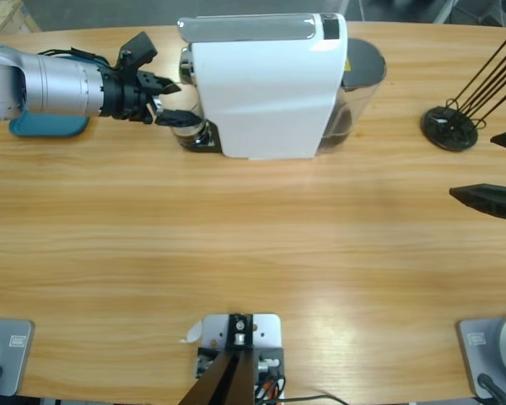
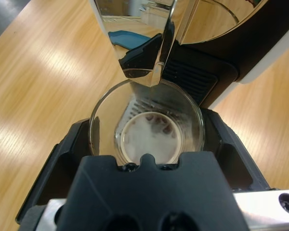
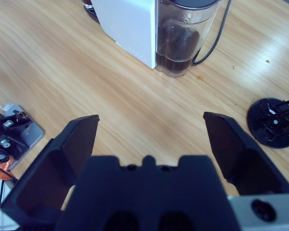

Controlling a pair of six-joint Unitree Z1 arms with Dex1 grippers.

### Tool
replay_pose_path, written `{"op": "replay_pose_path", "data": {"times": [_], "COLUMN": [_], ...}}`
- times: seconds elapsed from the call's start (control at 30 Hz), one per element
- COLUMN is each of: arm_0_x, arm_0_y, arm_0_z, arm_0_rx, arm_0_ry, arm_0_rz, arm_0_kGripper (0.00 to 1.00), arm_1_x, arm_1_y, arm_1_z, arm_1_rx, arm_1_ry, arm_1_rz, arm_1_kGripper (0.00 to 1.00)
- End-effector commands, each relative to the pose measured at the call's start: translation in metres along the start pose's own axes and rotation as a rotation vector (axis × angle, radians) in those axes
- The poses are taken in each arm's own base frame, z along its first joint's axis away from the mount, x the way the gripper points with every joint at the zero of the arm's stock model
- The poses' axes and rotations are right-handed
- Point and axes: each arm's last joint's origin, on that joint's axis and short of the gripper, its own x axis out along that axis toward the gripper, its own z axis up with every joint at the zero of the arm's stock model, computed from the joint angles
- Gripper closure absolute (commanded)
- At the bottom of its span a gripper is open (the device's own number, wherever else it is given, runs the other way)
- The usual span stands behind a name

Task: Pour coffee

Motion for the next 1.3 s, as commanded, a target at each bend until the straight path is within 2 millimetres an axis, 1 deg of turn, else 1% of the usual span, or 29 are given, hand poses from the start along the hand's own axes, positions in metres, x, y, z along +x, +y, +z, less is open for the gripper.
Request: {"op": "replay_pose_path", "data": {"times": [0.03,0.17,0.37,0.47,0.6,0.73,0.9,0.97,1.03,1.13,1.2,1.3], "arm_0_x": [-0.014,-0.026,-0.062,-0.078,-0.103,-0.119,-0.122,-0.122,-0.119,-0.115,-0.109,-0.101], "arm_0_y": [0.0,0.0,0.01,0.022,0.045,0.064,0.091,0.105,0.124,0.143,0.152,0.16], "arm_0_z": [-0.009,-0.014,-0.036,-0.042,-0.051,-0.064,-0.076,-0.078,-0.082,-0.089,-0.095,-0.101], "arm_0_rx": [-0.025,-0.035,-0.095,-0.133,-0.217,-0.317,-0.406,-0.431,-0.472,-0.521,-0.535,-0.551], "arm_0_ry": [0.008,0.011,0.049,0.052,0.053,0.07,0.105,0.11,0.11,0.11,0.125,0.135], "arm_0_rz": [0.005,0.026,0.154,0.236,0.382,0.503,0.608,0.642,0.676,0.7,0.698,0.695], "arm_0_kGripper": [0.648,0.648,0.648,0.648,0.648,0.648,0.646,0.644,0.644,0.644,0.644,0.643], "arm_1_x": [0.001,0.001,0.0,-0.001,0.0,0.0,0.001,0.001,0.001,0.001,-0.002,-0.003], "arm_1_y": [0.002,0.002,0.002,0.002,0.002,0.002,0.002,0.002,0.002,0.002,0.002,0.002], "arm_1_z": [0.003,0.002,0.002,0.001,0.001,0.001,0.001,0.001,0.001,0.002,0.0,-0.002], "arm_1_rx": [-0.019,-0.019,-0.019,-0.02,-0.02,-0.019,-0.016,-0.016,-0.015,-0.014,-0.016,-0.016], "arm_1_ry": [0.002,0.002,-0.002,-0.005,-0.011,-0.009,-0.008,-0.008,-0.008,-0.006,-0.017,-0.025], "arm_1_rz": [0.031,0.03,0.029,0.029,0.032,0.032,0.026,0.026,0.026,0.026,0.024,0.02], "arm_1_kGripper": [0.013,0.013,0.013,0.013,0.013,0.013,0.004,0.004,0.004,0.004,0.002,0.0]}}
